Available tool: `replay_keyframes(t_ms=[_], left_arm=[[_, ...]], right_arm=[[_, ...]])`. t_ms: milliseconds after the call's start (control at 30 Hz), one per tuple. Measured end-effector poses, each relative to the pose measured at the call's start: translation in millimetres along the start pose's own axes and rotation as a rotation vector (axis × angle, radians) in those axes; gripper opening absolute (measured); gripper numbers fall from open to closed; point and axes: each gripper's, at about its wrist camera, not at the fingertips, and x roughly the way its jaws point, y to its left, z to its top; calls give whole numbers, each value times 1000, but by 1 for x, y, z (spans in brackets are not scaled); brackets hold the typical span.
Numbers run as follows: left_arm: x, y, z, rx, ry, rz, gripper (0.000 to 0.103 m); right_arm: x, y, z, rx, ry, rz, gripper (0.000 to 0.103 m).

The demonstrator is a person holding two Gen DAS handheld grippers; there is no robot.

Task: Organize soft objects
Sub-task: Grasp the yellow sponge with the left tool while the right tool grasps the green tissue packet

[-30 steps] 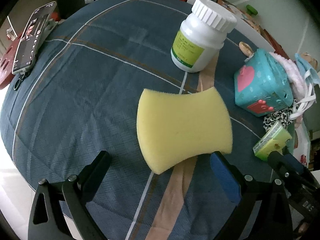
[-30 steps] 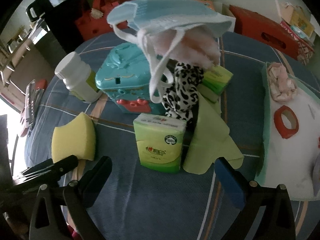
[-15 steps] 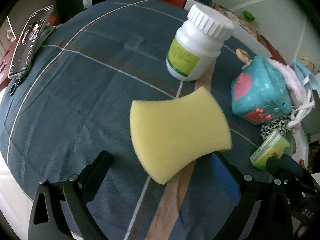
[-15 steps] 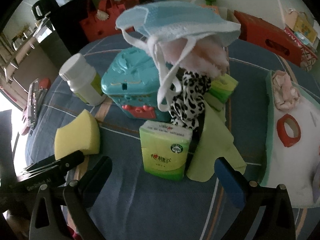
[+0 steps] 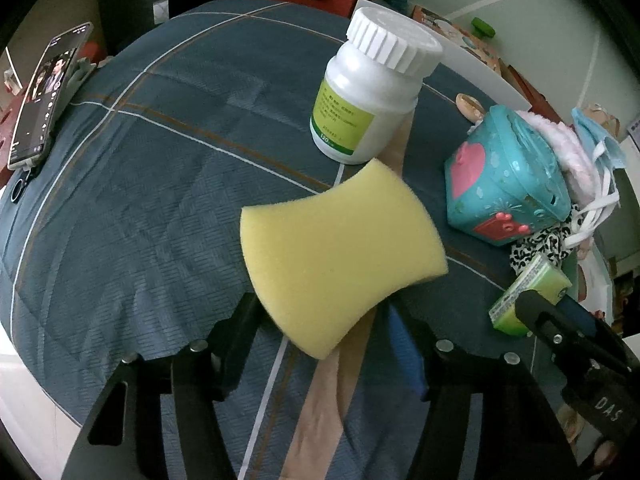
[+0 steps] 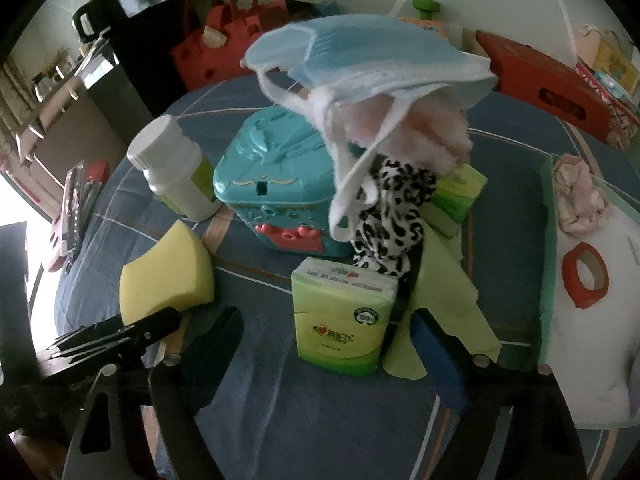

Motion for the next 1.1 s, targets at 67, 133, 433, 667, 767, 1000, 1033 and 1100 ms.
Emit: replay_keyframes(t_ms=[67, 133, 433, 667, 767, 1000, 1033, 1100], left_arm=[[2, -1, 1, -2, 0, -1, 65], [1, 1, 0, -3, 0, -3, 65], [-4, 7, -2, -4, -5, -5, 62], [-6, 11, -1, -11, -15, -12, 49], [-7, 12, -2, -10, -19, -20, 47], [-11, 11, -2, -7, -30, -40, 46], [-12, 10, -2, -6, -33, -41, 46], [-14, 9, -1, -4, -41, -43, 46]], right_arm=[[4, 4, 1, -11, 4, -5, 86], [8, 6, 1, -16, 8, -9, 84], [17, 3, 3, -3, 12, -11, 66], [16, -7, 4, 18, 17, -5, 51], [15, -10, 4, 16, 17, -4, 51], [9, -4, 2, 8, 12, -9, 51], [8, -4, 2, 6, 9, -9, 51], [3, -3, 2, 0, 0, -10, 51]])
